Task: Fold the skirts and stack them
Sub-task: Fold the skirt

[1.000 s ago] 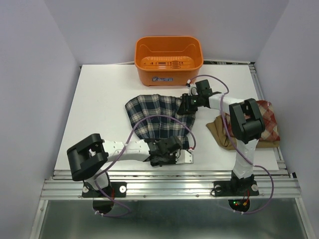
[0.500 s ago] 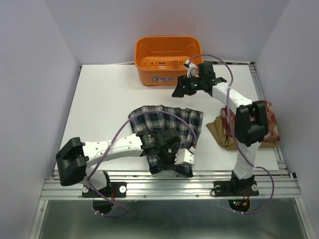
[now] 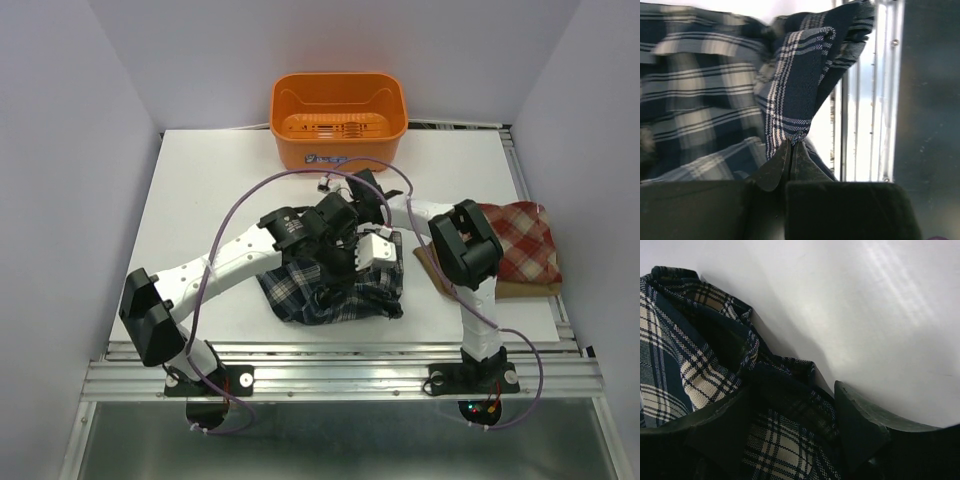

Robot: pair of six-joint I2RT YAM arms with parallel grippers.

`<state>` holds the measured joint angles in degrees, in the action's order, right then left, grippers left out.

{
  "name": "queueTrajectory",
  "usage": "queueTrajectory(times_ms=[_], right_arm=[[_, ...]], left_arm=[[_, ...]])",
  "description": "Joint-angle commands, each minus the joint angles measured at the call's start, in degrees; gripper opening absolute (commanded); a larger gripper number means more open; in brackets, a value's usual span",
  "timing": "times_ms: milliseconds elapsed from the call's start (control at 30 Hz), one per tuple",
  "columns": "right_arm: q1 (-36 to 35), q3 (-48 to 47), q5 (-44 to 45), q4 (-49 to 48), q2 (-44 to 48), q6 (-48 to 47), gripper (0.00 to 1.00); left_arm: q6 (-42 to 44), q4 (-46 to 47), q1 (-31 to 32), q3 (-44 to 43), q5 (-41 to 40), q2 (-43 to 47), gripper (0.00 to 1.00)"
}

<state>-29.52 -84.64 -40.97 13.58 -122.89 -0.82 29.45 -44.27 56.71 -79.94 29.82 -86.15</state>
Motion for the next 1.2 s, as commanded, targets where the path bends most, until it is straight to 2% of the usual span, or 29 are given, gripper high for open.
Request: queueTrajectory(times_ms=[0, 400, 533, 667, 867, 967, 1167], right_arm=[[-3.3, 6.0, -1.1, 1.6, 1.2, -1.0, 0.70], [-4.3, 13.2, -5.4, 1.7, 8.3, 2.5, 0.66], [-4.3, 8.2, -5.1, 5.1, 9.2, 2.0, 0.70], [-3.8, 1.4, -1.1, 5.3, 9.9, 3.6, 0.74], [1.5, -9.5, -0.8, 5.9, 4.8, 6.8, 0.75], [3.1, -14.9, -0.8, 6.4, 0.8, 7.2, 0.72], [3.2, -14.4, -3.7, 7.9, -5.7, 7.2, 0.69]], left_arm=[[3.2, -2.8, -2.1, -4.1, -1.7, 0.1, 0.00], [9.0, -0.6, -9.4, -2.7, -5.2, -0.7, 0.00], [9.4, -0.3, -9.4, -1.3, -4.1, -0.1, 0.00], [9.5, -0.5, -9.3, -0.4, -2.8, 0.9, 0.00], [9.7, -1.1, -9.3, 0.6, -1.9, 2.0, 0.00], [9.7, -0.8, -9.3, 0.8, -1.8, 2.4, 0.00], [9.5, -1.2, -9.7, -1.4, -1.4, 1.2, 0.00]])
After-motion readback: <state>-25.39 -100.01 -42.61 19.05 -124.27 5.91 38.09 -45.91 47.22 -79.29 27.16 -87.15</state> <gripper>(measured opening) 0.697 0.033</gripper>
